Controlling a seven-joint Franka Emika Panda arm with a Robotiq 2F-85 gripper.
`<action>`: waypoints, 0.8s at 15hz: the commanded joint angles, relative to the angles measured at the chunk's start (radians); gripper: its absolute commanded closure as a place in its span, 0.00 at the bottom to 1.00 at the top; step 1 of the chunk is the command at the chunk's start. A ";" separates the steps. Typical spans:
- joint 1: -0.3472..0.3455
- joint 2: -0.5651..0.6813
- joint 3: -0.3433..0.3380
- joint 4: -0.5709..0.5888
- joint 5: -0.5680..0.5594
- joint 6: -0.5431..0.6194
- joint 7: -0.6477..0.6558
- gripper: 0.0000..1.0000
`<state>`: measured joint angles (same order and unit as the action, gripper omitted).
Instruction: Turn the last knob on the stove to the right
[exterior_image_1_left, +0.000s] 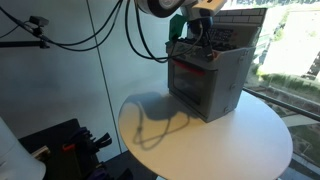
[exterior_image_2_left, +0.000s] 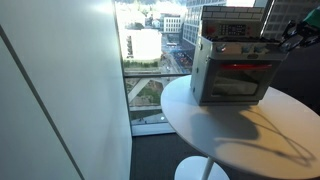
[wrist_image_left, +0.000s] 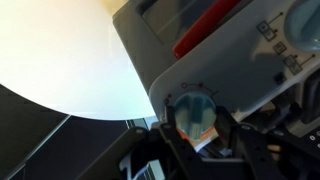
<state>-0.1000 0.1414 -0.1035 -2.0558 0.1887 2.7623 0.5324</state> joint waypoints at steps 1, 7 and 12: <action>0.015 -0.017 -0.017 -0.002 0.047 0.054 0.089 0.81; 0.016 -0.029 -0.013 -0.023 0.088 0.085 0.160 0.81; 0.011 -0.048 -0.009 -0.039 0.059 0.101 0.181 0.16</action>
<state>-0.0940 0.1275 -0.1076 -2.0869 0.2540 2.8464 0.6890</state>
